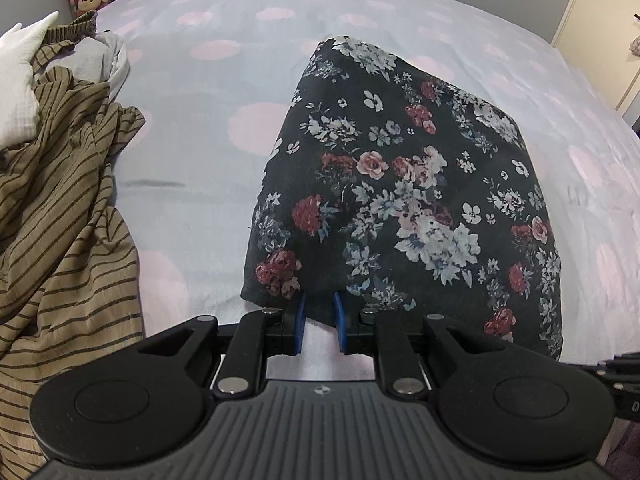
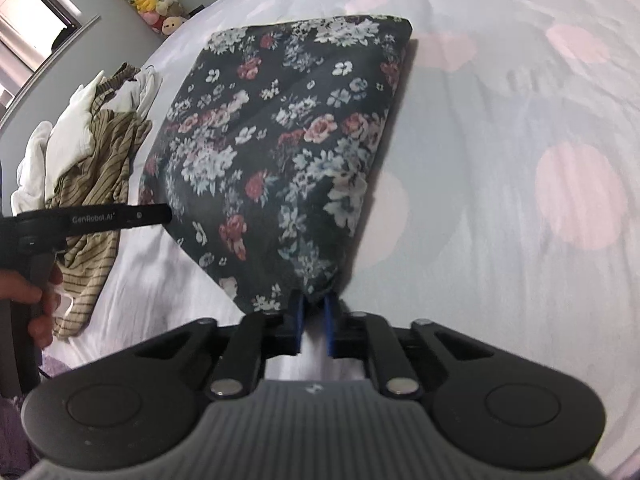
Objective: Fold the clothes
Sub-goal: 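Open both grippers and reposition them at the folded trousers' edge, then grasp the folded trousers' edge with both grippers and lift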
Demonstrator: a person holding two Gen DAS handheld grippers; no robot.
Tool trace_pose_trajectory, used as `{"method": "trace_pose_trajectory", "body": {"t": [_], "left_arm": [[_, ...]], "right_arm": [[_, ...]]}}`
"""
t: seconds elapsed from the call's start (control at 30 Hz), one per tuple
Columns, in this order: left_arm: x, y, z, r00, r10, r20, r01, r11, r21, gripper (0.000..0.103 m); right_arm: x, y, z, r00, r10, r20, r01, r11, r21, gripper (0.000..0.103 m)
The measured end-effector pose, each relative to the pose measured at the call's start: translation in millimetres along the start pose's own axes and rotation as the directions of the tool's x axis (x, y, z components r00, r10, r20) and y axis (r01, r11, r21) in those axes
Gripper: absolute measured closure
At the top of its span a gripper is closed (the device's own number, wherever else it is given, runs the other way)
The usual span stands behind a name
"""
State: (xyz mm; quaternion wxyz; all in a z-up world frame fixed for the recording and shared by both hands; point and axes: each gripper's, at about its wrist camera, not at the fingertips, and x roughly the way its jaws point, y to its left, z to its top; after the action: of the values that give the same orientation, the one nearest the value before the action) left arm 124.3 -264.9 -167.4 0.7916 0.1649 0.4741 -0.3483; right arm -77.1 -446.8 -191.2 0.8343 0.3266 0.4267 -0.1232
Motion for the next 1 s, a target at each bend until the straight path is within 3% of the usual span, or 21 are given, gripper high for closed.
{"method": "trace_pose_trajectory", "body": {"t": [0.13,0.23,0.4,0.47,0.5,0.53,0.67,0.77,0.9,1.0], "left_arm": [[-7,2,0,1.000,-0.011,0.019,0.011,1.000,-0.004,0.089],[-19,6,5,0.997,-0.046,0.064,0.047,0.999,-0.020,0.089],[-31,17,24,0.987,-0.064,0.146,0.067,0.998,-0.019,0.072],[-27,21,35,0.987,-0.053,0.151,0.054,0.999,-0.002,0.071],[-23,23,40,0.987,-0.047,0.151,0.047,0.999,0.007,0.070],[-18,25,45,0.988,-0.045,0.150,0.044,0.999,0.015,0.070],[8,36,59,0.991,-0.089,0.105,0.087,0.996,0.025,0.050],[31,51,68,0.988,-0.146,0.056,0.148,0.988,-0.033,0.036],[59,72,80,0.968,-0.252,0.010,0.251,0.960,-0.128,0.029],[76,79,90,0.950,-0.313,-0.011,0.309,0.942,-0.134,0.024]], "right_arm": [[-5,-4,-11,1.000,0.004,-0.026,-0.003,1.000,0.016,0.103],[-17,-9,-11,1.000,0.006,0.008,-0.007,0.999,0.034,0.102],[-34,-18,9,0.995,0.000,0.095,-0.006,0.998,0.058,0.096],[-34,-22,18,0.993,0.000,0.115,-0.008,0.997,0.073,0.086],[-34,-24,23,0.992,0.000,0.125,-0.010,0.997,0.081,0.073],[-33,-26,28,0.992,-0.001,0.129,-0.011,0.996,0.089,0.067],[-22,-35,43,0.991,0.009,0.131,-0.026,0.992,0.126,0.065],[-11,-41,54,0.992,0.035,0.124,-0.052,0.989,0.138,0.058],[3,-46,71,0.992,0.048,0.115,-0.063,0.990,0.130,0.058],[14,-51,87,0.992,0.057,0.116,-0.073,0.987,0.141,0.056]]}}
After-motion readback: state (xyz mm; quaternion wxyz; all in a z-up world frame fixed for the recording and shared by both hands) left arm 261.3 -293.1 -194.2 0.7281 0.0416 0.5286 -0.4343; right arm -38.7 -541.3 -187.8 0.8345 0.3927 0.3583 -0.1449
